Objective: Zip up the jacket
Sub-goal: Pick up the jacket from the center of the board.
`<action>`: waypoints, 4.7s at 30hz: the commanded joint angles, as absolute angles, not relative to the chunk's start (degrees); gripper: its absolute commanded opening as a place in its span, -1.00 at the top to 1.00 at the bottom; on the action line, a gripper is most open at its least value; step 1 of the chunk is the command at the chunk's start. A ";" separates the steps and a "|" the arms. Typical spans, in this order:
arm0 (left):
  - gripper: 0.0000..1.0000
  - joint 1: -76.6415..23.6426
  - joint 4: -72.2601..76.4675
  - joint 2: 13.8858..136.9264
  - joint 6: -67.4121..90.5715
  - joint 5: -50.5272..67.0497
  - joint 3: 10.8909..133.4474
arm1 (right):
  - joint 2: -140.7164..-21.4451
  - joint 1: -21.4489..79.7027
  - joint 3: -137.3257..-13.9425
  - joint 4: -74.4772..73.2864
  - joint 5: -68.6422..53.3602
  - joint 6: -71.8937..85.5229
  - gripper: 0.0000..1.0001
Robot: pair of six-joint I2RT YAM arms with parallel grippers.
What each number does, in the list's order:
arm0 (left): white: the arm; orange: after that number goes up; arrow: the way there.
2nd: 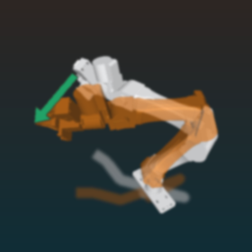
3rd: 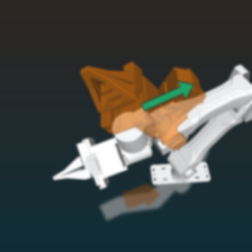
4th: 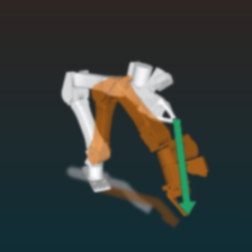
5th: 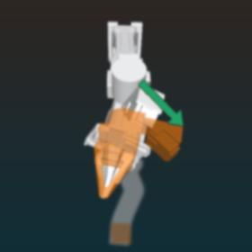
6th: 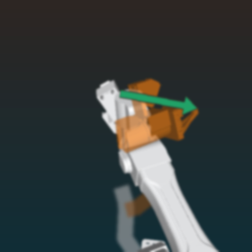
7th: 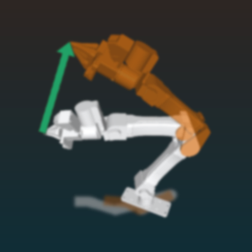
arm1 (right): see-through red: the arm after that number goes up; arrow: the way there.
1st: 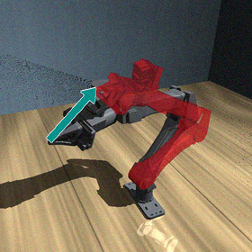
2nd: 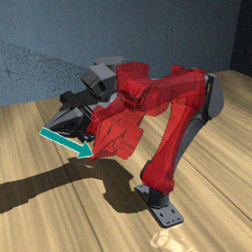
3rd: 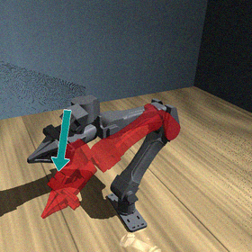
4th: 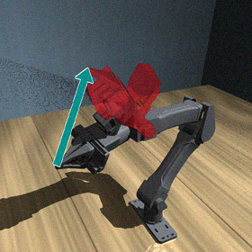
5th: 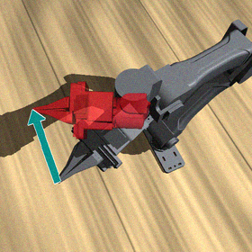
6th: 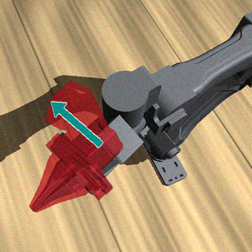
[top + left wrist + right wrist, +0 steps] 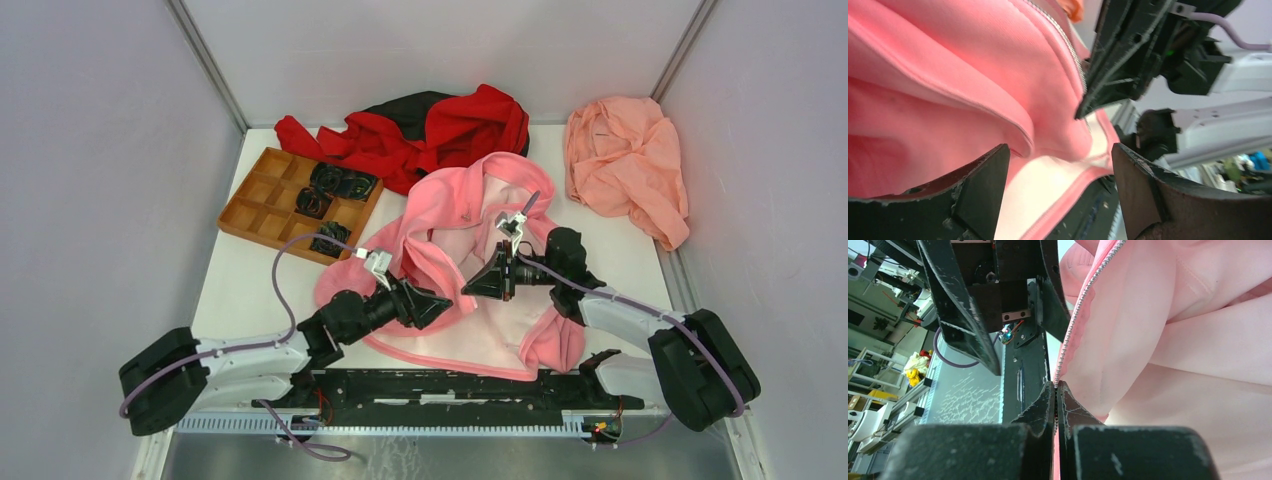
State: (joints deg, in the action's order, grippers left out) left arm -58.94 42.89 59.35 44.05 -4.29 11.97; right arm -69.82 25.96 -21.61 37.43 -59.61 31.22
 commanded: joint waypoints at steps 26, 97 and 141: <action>-0.93 -60.44 -13.31 68.93 63.75 -13.12 79.39 | -70.28 25.81 -21.40 41.82 -61.79 30.85 1.00; -0.33 -62.85 56.89 70.58 49.80 -0.26 14.69 | -72.08 27.60 -21.58 45.31 -62.58 34.29 1.00; 0.52 -58.51 64.78 80.30 54.05 10.31 13.70 | -71.37 28.25 -22.13 43.34 -62.88 32.77 1.00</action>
